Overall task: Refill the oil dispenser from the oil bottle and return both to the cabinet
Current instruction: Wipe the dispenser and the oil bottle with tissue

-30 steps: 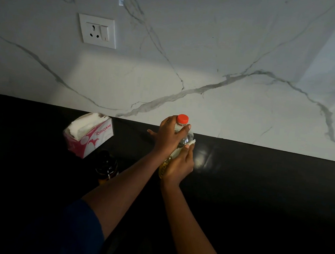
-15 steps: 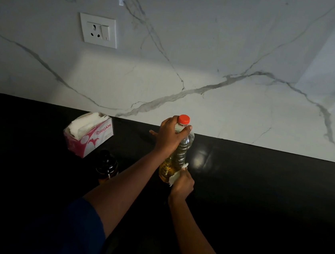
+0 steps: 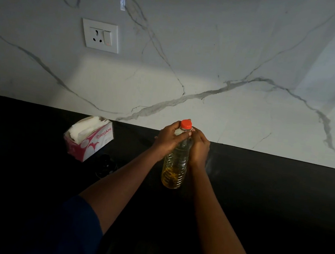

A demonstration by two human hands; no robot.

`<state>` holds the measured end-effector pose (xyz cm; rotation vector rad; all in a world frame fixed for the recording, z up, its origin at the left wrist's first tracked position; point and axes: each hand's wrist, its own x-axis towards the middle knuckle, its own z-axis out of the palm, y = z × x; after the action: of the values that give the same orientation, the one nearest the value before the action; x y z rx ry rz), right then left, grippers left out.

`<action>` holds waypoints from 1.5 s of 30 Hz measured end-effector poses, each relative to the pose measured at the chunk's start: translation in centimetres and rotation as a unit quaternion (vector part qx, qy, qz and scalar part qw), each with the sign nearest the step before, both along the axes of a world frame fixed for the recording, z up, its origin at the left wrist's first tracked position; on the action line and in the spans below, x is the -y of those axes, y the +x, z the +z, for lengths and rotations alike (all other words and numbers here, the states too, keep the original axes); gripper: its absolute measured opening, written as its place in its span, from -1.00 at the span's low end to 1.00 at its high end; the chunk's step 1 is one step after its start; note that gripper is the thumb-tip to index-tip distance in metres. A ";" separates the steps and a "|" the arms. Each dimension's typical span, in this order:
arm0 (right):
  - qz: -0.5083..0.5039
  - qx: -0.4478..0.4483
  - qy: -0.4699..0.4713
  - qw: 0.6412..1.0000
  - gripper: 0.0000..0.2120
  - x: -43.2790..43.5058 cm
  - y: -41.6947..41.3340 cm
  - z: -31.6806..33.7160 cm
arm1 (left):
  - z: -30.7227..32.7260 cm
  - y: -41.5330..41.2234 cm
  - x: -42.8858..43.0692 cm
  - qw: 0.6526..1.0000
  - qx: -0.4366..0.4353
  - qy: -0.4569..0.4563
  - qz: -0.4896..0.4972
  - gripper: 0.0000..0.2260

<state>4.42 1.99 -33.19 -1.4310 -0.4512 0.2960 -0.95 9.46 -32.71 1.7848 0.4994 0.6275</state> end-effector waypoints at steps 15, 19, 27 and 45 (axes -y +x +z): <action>-0.078 -0.051 0.048 0.995 -0.74 0.0 -1.7 -0.7 | 0.2 0.3 -1.0 0.985 -0.007 0.096 0.145 -0.68; -0.070 -0.034 0.041 0.996 -0.68 -0.6 -3.7 -0.9 | 0.2 0.3 -0.9 0.983 -0.020 0.089 0.162 -0.80; -0.014 0.015 0.020 1.000 -0.69 -1.2 -2.7 -0.5 | 0.4 0.5 -0.3 0.972 -0.143 0.133 0.132 -0.56; -0.108 -0.174 -0.082 0.975 -0.61 -0.7 -4.5 -8.8 | 0.1 1.2 -0.6 0.968 -0.149 0.157 0.124 -0.49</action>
<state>-0.11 2.72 -42.01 -1.5362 0.0159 0.4052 0.29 10.06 -32.65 2.1533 0.8784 0.6377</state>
